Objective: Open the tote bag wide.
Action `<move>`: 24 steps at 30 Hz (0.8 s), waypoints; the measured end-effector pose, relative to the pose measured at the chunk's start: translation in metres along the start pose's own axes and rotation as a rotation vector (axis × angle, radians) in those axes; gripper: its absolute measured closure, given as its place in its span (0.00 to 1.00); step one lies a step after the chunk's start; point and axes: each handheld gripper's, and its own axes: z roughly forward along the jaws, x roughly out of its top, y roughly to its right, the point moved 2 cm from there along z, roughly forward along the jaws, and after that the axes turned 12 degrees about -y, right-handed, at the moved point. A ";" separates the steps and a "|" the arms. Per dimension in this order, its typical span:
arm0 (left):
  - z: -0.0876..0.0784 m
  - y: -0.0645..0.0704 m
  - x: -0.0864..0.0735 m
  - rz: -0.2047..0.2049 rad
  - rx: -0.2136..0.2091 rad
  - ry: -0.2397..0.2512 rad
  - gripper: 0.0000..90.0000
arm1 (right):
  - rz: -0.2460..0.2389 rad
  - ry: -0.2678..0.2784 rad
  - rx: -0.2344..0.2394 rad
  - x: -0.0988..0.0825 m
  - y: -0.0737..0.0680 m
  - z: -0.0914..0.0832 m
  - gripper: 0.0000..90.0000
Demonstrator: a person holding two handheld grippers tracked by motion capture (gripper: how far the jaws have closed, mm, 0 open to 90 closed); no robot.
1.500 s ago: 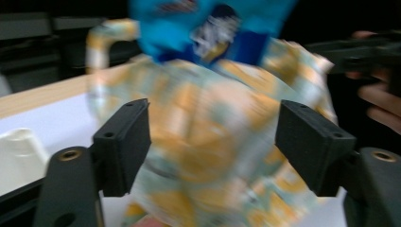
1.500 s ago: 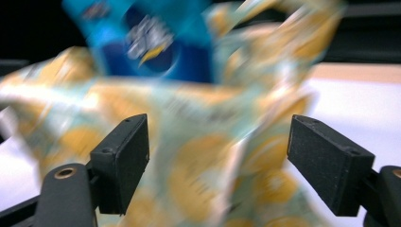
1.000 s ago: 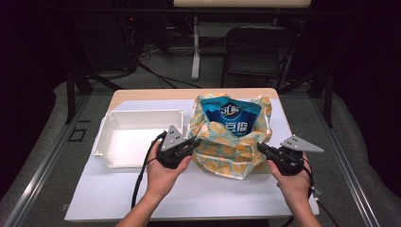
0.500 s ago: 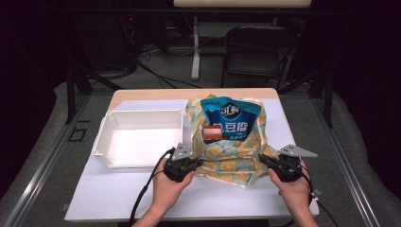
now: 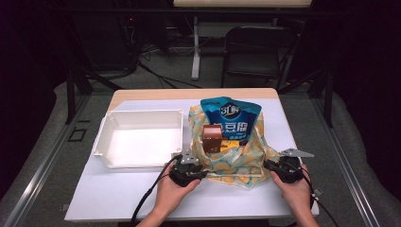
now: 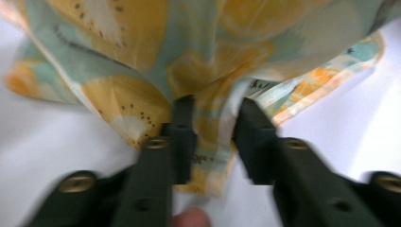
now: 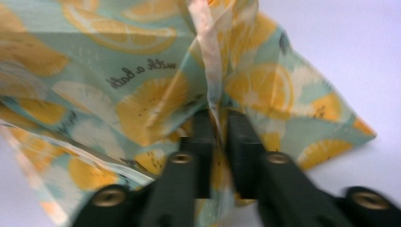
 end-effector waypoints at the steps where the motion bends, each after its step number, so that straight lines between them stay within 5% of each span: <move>1: -0.009 0.000 -0.002 0.014 -0.001 0.032 0.64 | 0.001 0.047 0.007 0.001 -0.001 -0.005 0.76; 3: -0.028 -0.002 -0.005 0.023 -0.028 0.083 0.61 | -0.010 0.073 -0.005 0.001 0.000 -0.011 0.69; 7: -0.070 -0.006 -0.010 0.027 -0.040 0.209 0.50 | -0.002 0.211 0.013 0.006 0.003 -0.042 0.52; 11: -0.088 -0.010 -0.008 0.005 -0.035 0.272 0.47 | -0.003 0.282 0.005 0.011 0.001 -0.059 0.47; 14: -0.091 -0.014 0.006 -0.067 -0.029 0.329 0.46 | -0.015 0.303 0.001 0.022 -0.005 -0.062 0.44; 17: -0.090 -0.012 0.015 -0.081 -0.039 0.357 0.44 | -0.017 0.318 -0.009 0.030 -0.010 -0.060 0.42; 24: -0.084 -0.006 0.034 -0.021 -0.020 0.362 0.43 | -0.027 0.350 -0.062 0.068 -0.024 -0.051 0.34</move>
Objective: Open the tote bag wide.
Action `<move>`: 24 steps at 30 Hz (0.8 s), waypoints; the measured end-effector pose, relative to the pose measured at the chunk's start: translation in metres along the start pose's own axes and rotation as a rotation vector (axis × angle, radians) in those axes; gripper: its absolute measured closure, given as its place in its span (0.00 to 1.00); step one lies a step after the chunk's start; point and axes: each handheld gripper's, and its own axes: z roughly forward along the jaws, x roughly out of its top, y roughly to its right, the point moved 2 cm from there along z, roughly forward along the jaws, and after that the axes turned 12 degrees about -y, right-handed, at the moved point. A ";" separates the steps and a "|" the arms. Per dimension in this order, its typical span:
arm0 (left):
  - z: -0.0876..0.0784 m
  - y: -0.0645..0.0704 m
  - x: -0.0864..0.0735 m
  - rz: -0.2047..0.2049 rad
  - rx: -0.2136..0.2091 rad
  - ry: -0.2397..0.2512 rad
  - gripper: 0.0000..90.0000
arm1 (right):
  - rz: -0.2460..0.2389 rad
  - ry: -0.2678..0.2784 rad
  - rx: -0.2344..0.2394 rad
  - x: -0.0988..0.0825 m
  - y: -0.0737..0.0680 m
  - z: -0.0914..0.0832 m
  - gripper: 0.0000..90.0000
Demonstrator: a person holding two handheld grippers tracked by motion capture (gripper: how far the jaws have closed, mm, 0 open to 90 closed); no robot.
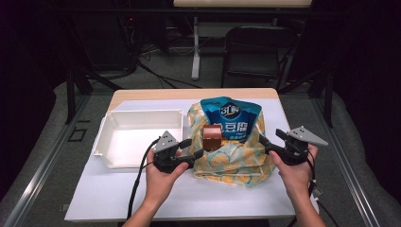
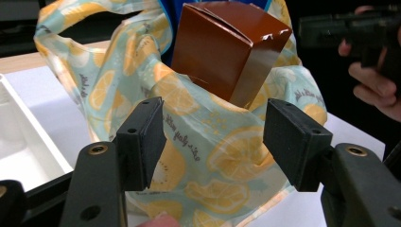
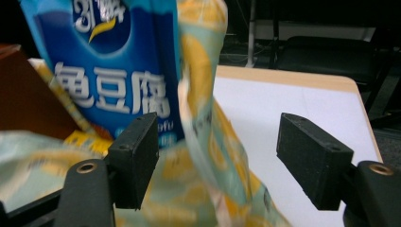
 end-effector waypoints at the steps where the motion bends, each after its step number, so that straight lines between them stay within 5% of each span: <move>1: 0.002 0.000 0.000 0.001 -0.004 -0.005 0.43 | 0.003 0.001 -0.001 0.003 0.000 0.001 0.34; 4: 0.006 -0.001 -0.002 0.015 -0.010 -0.020 0.54 | 0.002 0.008 0.004 0.013 -0.003 0.008 0.36; 7: 0.009 -0.001 -0.003 0.018 0.005 -0.047 0.74 | -0.038 -0.013 0.006 0.018 -0.007 0.017 0.55; 8: 0.011 -0.001 -0.004 0.019 -0.010 -0.063 0.74 | -0.038 -0.013 0.006 0.018 -0.007 0.017 0.55; 9: 0.013 -0.001 -0.006 0.024 -0.015 -0.084 0.90 | -0.071 -0.047 -0.024 0.018 -0.009 0.024 0.76; 10: 0.013 -0.001 -0.006 0.024 -0.015 -0.084 0.97 | -0.071 -0.047 -0.024 0.018 -0.009 0.024 0.76; 11: 0.015 -0.002 -0.009 0.018 -0.031 -0.105 1.00 | -0.066 -0.074 -0.023 0.016 -0.005 0.030 0.91; 17: 0.028 -0.009 -0.021 -0.022 -0.057 -0.181 1.00 | -0.023 -0.136 -0.047 0.009 0.008 0.045 1.00; 19: 0.039 -0.013 -0.032 -0.057 -0.069 -0.227 1.00 | -0.008 -0.230 -0.042 0.001 0.016 0.060 1.00; 24: 0.055 -0.019 -0.046 -0.101 -0.066 -0.285 1.00 | 0.017 -0.323 -0.041 -0.012 0.026 0.078 1.00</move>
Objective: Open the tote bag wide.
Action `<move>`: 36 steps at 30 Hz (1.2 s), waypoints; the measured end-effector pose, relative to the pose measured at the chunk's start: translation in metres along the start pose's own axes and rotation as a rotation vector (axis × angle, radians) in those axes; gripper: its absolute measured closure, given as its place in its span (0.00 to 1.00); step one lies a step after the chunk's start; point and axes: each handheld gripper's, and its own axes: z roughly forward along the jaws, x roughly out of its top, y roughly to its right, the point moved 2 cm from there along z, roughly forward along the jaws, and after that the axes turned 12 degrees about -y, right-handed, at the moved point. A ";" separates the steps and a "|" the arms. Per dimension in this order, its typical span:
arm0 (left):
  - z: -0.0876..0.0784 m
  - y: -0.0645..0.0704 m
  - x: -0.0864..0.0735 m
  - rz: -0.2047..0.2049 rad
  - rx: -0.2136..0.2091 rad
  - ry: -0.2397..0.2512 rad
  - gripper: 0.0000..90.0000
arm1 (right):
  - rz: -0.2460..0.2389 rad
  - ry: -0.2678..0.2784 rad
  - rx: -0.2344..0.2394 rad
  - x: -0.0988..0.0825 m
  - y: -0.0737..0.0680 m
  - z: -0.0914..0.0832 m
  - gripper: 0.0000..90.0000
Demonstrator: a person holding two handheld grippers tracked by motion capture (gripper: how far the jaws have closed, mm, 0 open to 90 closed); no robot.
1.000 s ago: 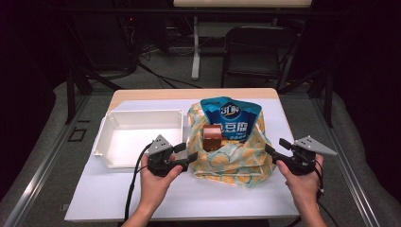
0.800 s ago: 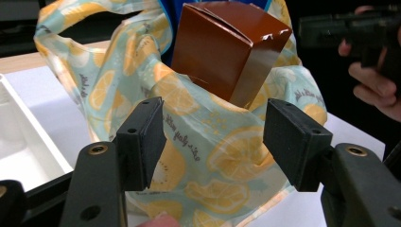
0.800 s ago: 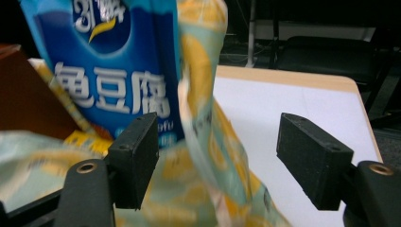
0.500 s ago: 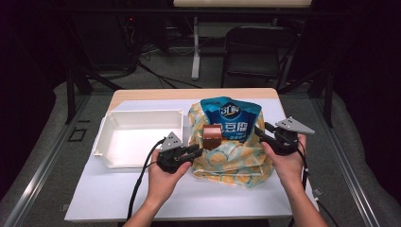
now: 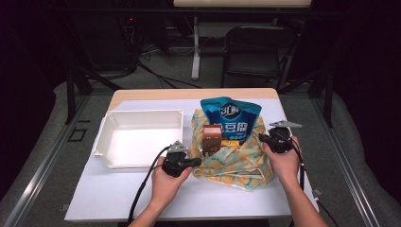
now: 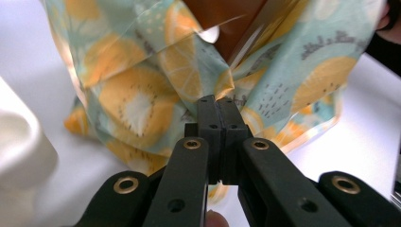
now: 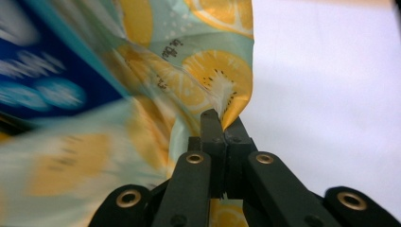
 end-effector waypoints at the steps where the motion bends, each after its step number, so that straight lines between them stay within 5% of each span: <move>1: 0.007 -0.003 -0.003 -0.012 -0.002 -0.027 1.00 | 0.030 -0.039 0.004 -0.006 0.006 0.012 1.00; 5: 0.019 -0.004 -0.007 -0.022 0.006 -0.078 1.00 | 0.036 -0.084 -0.002 -0.014 0.011 0.024 1.00; 8: 0.026 -0.001 -0.010 0.008 0.038 -0.093 1.00 | 0.022 -0.111 0.024 -0.025 0.010 0.031 0.97; 10: 0.020 0.000 -0.009 0.014 0.028 -0.081 1.00 | 0.035 -0.059 -0.013 -0.026 0.010 0.021 0.85; 13: 0.007 0.003 -0.010 0.034 0.043 -0.036 0.92 | 0.085 0.118 -0.083 -0.028 0.007 -0.020 0.73; 15: 0.002 0.004 -0.010 0.042 0.042 -0.021 0.88 | 0.089 0.159 -0.088 -0.029 0.005 -0.032 0.68; 21: -0.034 0.011 -0.005 0.064 0.030 0.122 0.68 | 0.031 0.270 -0.056 -0.032 -0.020 -0.071 0.62; 23: -0.044 0.010 -0.001 0.052 0.027 0.168 0.62 | 0.003 0.304 0.009 -0.030 -0.035 -0.076 0.64; 28: -0.046 0.010 0.007 0.010 0.026 0.227 0.55 | -0.006 0.273 0.057 -0.024 -0.050 -0.066 0.57; 29: -0.045 0.011 0.008 -0.001 0.017 0.229 0.52 | 0.012 0.249 0.085 -0.022 -0.054 -0.057 0.45; 31: -0.040 0.011 0.010 -0.006 0.011 0.217 0.52 | 0.047 0.216 0.045 -0.020 -0.055 -0.049 0.36; 36: -0.030 0.013 0.009 -0.001 0.006 0.181 0.64 | 0.105 0.163 0.054 -0.021 -0.055 -0.039 0.34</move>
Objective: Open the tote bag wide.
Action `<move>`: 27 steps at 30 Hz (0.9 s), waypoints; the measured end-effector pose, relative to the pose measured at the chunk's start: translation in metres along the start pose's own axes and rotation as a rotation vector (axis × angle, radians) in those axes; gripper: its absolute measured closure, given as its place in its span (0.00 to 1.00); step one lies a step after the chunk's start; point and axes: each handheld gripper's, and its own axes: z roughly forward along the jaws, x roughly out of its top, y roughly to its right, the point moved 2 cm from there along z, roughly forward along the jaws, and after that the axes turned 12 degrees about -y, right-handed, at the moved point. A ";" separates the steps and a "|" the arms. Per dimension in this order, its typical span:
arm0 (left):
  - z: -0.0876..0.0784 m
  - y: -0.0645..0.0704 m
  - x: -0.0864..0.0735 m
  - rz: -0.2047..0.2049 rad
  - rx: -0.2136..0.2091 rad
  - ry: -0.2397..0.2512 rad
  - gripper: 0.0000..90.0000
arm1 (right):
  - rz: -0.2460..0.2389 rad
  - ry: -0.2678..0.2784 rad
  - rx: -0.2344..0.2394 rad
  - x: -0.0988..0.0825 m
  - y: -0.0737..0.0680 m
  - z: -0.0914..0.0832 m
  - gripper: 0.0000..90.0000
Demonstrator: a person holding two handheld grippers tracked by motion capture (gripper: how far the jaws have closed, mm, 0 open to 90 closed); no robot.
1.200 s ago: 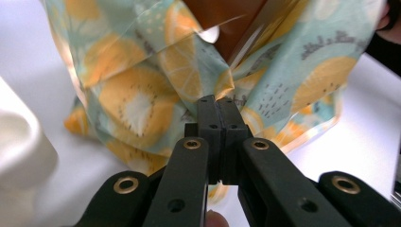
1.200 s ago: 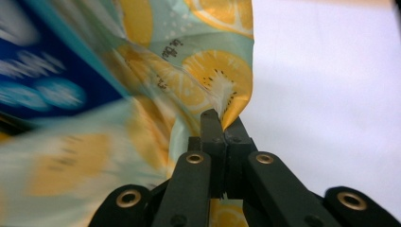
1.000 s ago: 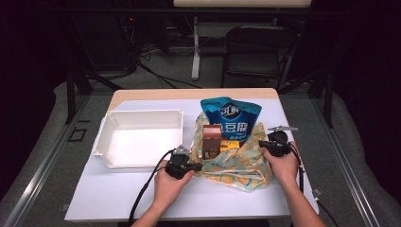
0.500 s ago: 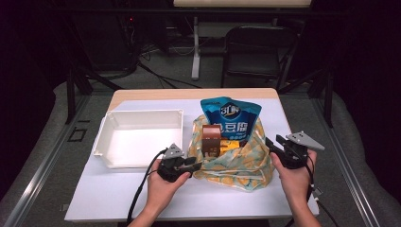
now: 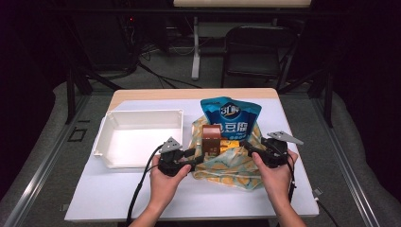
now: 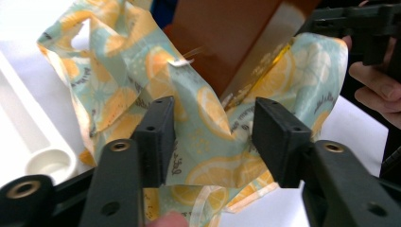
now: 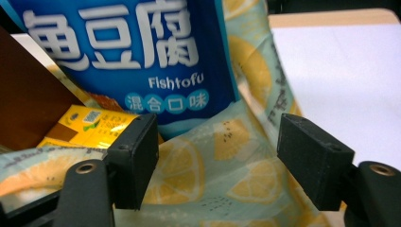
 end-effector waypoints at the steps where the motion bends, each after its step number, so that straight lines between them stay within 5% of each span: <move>1: 0.003 0.000 -0.001 -0.001 0.005 -0.016 0.68 | -0.005 -0.018 -0.002 -0.002 -0.003 0.004 0.42; 3: 0.004 0.000 -0.001 0.000 0.006 -0.026 0.75 | -0.013 -0.030 -0.022 -0.003 -0.004 0.005 0.50; 4: 0.006 -0.001 -0.002 -0.005 0.011 -0.034 0.77 | -0.025 -0.040 -0.037 -0.007 -0.003 0.008 0.71; 8: 0.009 0.001 -0.003 -0.007 0.017 -0.050 0.91 | -0.072 -0.030 -0.063 -0.013 0.002 0.007 1.00; 16: 0.014 0.009 -0.005 0.013 0.036 -0.059 0.96 | -0.132 -0.059 -0.099 -0.020 0.009 -0.003 1.00; 20: 0.014 0.010 -0.008 0.019 0.028 -0.069 0.88 | -0.094 -0.059 -0.088 -0.025 0.023 -0.010 1.00; 24: 0.012 0.011 -0.009 0.019 0.021 -0.049 0.69 | -0.069 -0.015 -0.044 -0.026 0.022 -0.016 1.00; 27: 0.006 0.010 -0.007 0.020 0.022 -0.018 0.56 | -0.059 0.039 0.001 -0.018 0.010 -0.022 0.72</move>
